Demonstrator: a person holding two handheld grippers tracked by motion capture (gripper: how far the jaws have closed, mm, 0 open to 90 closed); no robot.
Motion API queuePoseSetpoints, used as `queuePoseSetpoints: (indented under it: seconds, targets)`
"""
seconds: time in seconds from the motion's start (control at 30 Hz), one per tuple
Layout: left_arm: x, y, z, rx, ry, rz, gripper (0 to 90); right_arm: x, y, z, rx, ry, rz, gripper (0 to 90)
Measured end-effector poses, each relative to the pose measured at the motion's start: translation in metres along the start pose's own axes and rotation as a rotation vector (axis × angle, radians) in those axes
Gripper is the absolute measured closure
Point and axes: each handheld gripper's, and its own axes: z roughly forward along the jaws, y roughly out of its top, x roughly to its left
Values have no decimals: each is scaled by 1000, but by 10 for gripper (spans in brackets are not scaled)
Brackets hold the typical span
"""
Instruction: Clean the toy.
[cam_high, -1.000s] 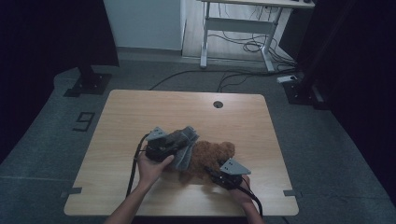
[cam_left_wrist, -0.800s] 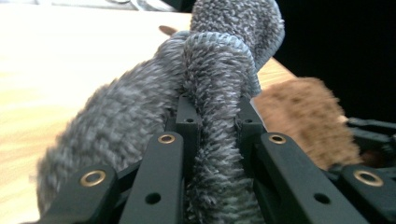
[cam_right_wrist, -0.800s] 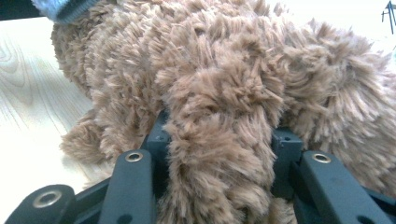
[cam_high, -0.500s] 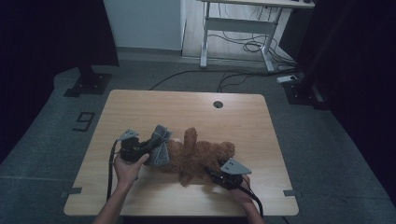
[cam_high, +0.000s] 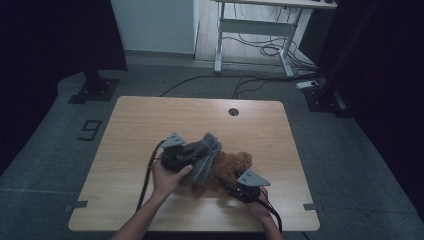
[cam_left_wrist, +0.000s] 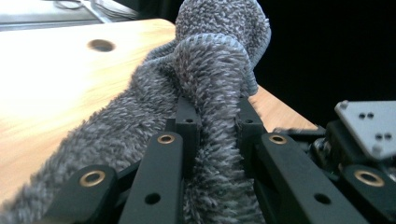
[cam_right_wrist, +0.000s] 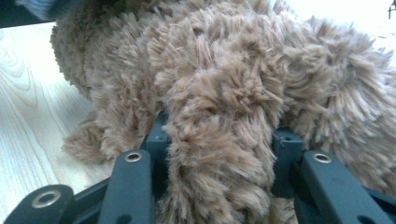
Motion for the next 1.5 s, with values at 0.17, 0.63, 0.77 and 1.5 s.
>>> queuePoseSetpoints:
  seconds: [0.17,0.63,0.77,1.5]
  targets:
    - [-15,15,57,112,30,52,768,1,-1,0,-6,-3,2,547]
    - [9,-8,38,103,117,48,769,3,-2,0,-5,-6,-13,544]
    - [28,-20,6,46,135,10,771,2,-2,0,-7,-4,-10,544]
    - [105,-85,-74,6,225,-218,771,2,-3,1,-16,1,-5,544]
